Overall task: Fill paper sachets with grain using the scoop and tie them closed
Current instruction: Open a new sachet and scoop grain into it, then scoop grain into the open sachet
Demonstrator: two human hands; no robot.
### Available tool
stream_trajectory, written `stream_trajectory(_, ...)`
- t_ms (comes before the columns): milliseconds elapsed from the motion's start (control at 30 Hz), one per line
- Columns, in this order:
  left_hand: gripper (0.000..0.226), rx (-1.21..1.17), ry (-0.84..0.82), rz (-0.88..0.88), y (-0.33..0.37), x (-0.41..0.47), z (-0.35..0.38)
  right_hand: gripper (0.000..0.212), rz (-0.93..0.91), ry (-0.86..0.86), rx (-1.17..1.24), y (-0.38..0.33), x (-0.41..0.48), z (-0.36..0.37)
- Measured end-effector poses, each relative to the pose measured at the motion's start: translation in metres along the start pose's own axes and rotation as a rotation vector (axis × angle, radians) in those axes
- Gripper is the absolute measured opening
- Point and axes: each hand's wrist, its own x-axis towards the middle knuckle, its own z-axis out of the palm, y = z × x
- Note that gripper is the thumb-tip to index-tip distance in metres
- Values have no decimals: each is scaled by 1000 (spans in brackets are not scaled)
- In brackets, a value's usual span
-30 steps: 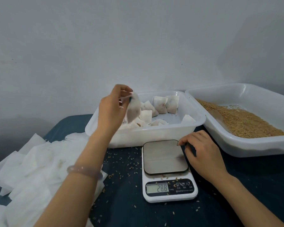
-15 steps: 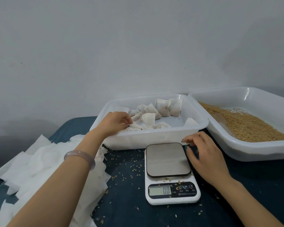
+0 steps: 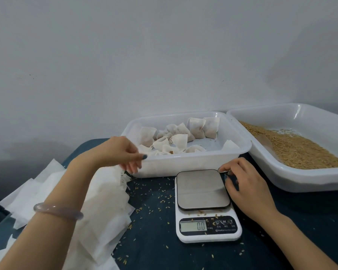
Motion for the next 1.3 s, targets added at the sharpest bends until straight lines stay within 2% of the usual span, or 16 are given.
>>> stream_trajectory(67,29,285,-162,-181,-8,-7,-2,26,1,-7,-5,0,0,0)
stream_trajectory(133,46,649,-200,-333,-13,-9,6,25,-2,-13,-6,0,0,-1)
stream_trajectory(200,48,787,-188,-433,-16,-11,21,25,-10,-22,-6,0,-1,-1)
stream_trajectory(300,41,772,-167,-506,-20,-9,37,25,-10,-25,-10,0,-1,-1)
stream_trajectory(433,30,794,0,-498,-23,-5,46,26,-5,-25,-6,0,-1,-2)
stream_trajectory(500,27,777,21,-488,-19,-7,47,26,-4,-22,-3,0,-1,-2)
stream_trajectory(600,29,712,31,-389,-15,-8,52,26,-9,-14,3,0,0,-1)
stream_trajectory(800,34,591,211,-225,5,-18,56,25,-18,-12,-4,-1,-1,-2)
stream_trajectory(867,38,467,307,-140,11,-25,56,26,-19,-11,-7,-2,0,-2)
stream_trajectory(1000,30,192,499,5,17,-28,59,25,-21,-22,-10,-2,-1,-3)
stream_trajectory(1033,30,61,541,6,19,-28,60,26,-17,-28,-6,-2,-1,-2)
stream_trajectory(1100,30,-365,574,-34,26,-26,67,25,-5,-39,27,-2,0,-2)
stream_trajectory(1200,22,-1054,418,-55,40,-19,85,24,32,-44,186,-4,2,-1)
stream_trajectory(1267,22,-1304,280,-23,52,-14,100,20,60,-50,292,-8,3,-2)
stream_trajectory(1300,24,-1334,236,-12,58,-12,107,15,74,-53,352,-11,3,-2)
